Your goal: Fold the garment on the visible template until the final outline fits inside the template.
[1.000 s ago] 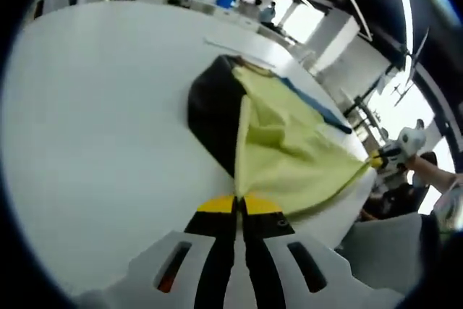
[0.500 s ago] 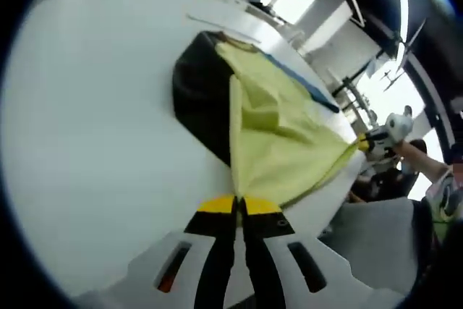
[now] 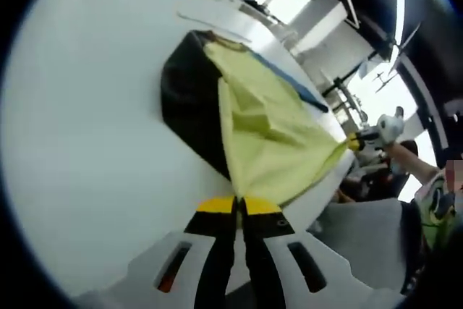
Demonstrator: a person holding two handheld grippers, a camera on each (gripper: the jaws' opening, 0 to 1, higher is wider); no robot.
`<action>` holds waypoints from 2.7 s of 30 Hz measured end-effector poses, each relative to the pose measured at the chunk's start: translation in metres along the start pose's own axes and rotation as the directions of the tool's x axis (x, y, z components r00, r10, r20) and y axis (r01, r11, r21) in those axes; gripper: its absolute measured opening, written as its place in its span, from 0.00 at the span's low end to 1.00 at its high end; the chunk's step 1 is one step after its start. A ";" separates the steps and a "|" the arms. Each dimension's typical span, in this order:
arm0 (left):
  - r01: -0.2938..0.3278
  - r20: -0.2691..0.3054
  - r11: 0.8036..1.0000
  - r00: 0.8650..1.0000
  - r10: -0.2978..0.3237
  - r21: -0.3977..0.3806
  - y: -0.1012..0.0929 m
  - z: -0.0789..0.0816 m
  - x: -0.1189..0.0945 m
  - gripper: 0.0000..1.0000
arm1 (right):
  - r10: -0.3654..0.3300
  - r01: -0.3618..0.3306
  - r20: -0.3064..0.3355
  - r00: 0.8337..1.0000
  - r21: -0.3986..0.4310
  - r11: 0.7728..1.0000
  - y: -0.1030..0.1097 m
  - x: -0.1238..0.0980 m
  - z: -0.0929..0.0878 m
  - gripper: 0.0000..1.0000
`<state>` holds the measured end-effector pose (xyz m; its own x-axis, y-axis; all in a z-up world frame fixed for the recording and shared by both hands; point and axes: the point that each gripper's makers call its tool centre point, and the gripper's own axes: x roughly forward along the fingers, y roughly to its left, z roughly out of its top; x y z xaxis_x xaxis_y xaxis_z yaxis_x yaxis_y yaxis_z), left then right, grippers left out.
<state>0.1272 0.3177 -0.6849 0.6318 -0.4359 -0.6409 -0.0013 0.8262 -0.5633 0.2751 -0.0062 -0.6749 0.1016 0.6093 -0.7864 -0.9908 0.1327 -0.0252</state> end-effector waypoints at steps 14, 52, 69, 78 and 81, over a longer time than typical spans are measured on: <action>-0.032 -0.045 0.999 0.998 0.033 0.036 0.005 -0.014 0.007 0.00 | 0.032 -0.032 -0.022 0.999 0.000 0.999 0.004 0.007 -0.014 0.00; -0.042 -0.095 0.999 0.995 0.044 0.020 0.020 -0.029 0.016 0.00 | 0.028 -0.028 -0.045 0.999 -0.007 1.000 0.008 0.018 -0.026 0.04; -0.055 -0.032 0.997 0.998 0.057 0.059 0.022 -0.016 0.008 0.29 | -0.016 0.016 0.017 1.000 -0.027 1.000 0.000 0.024 -0.009 0.47; -0.093 0.018 0.994 0.996 0.092 0.059 0.034 0.000 0.006 0.46 | -0.036 0.036 0.041 0.999 -0.013 0.999 -0.003 0.024 -0.005 0.58; -0.097 0.026 0.994 0.995 0.096 0.059 0.037 0.005 0.007 0.47 | -0.039 0.039 0.041 0.998 -0.011 0.999 -0.004 0.025 -0.006 0.57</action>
<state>0.1356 0.3470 -0.7074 0.6490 -0.3452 -0.6780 -0.0170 0.8844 -0.4665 0.2806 0.0039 -0.6975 0.1433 0.6353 -0.7589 -0.9870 0.1476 -0.0628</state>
